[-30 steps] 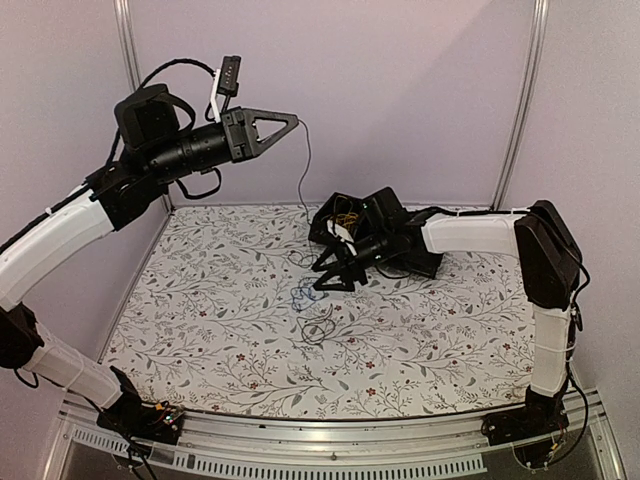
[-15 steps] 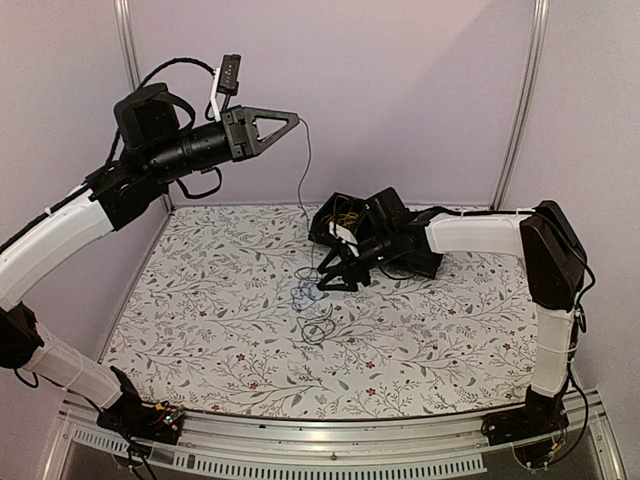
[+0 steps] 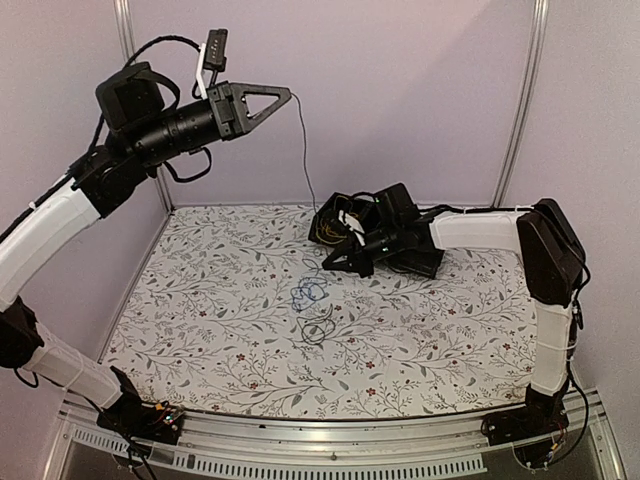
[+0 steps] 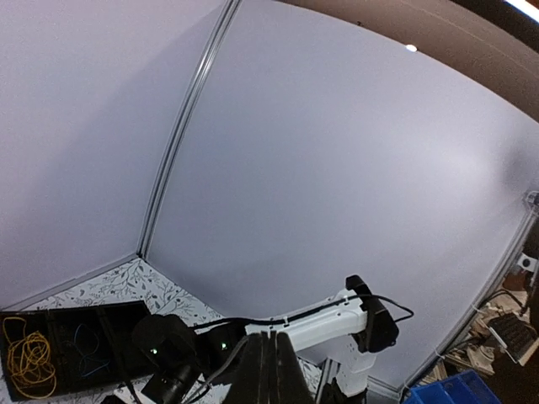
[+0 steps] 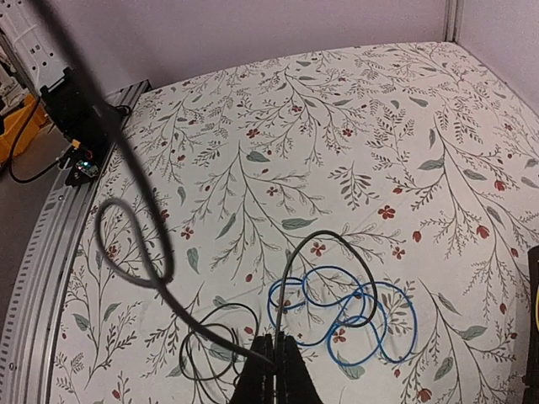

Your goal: Untangle the cables

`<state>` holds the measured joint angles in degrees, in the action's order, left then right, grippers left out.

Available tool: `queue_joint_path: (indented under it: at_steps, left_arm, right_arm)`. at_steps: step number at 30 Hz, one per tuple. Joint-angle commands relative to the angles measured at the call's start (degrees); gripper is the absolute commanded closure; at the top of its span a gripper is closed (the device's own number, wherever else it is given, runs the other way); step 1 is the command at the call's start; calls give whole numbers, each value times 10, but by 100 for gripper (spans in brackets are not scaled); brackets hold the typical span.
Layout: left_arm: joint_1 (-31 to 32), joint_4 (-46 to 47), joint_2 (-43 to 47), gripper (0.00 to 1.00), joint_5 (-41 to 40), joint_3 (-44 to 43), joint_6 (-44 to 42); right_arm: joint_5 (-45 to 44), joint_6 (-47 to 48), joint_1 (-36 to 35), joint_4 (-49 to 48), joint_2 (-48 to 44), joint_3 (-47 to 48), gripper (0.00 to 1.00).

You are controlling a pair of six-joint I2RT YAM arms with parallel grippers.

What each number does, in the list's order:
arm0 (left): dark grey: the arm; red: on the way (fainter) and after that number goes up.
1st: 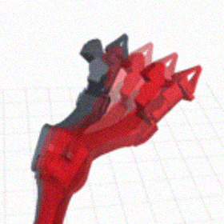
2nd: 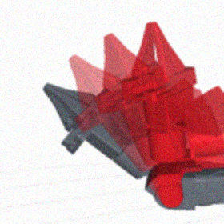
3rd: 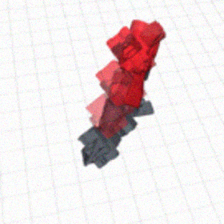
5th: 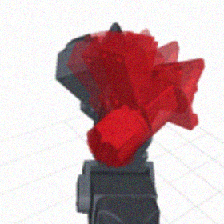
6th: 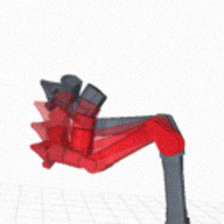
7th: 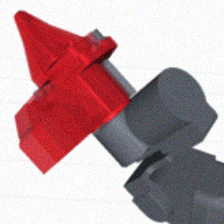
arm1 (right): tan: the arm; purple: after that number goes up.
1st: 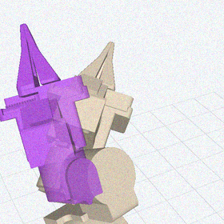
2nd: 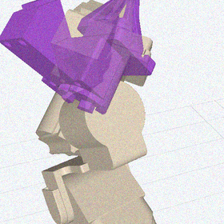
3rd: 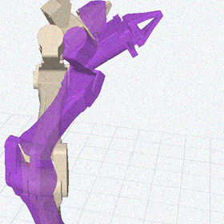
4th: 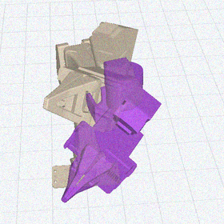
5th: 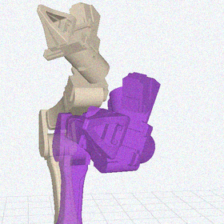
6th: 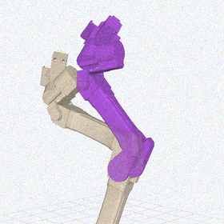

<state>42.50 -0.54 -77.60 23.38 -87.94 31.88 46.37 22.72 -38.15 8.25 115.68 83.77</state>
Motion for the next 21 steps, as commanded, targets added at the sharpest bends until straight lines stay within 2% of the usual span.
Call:
queue_joint_path:
  at_steps: [1, 5, 9, 15, 21]
  left_arm:
    - [12, -48, 16, 100, -14, -100, -54]
    - [13, -83, 21, 100, -32, -163, -83]
    - [13, -82, 33, 100, -54, -154, -100]
    - [13, -40, 40, 100, -93, -45, -81]
    - [13, 58, 31, 100, -121, 80, -38]
  right_arm:
    - [-8, -41, 71, -10, 61, -3, 100]
    - [3, -77, 118, -8, 93, 5, 100]
    - [9, -83, 137, -7, 96, 5, 100]
    - [8, -57, 140, 19, 28, 7, 100]
    - [0, -43, 172, 64, -49, 45, 100]
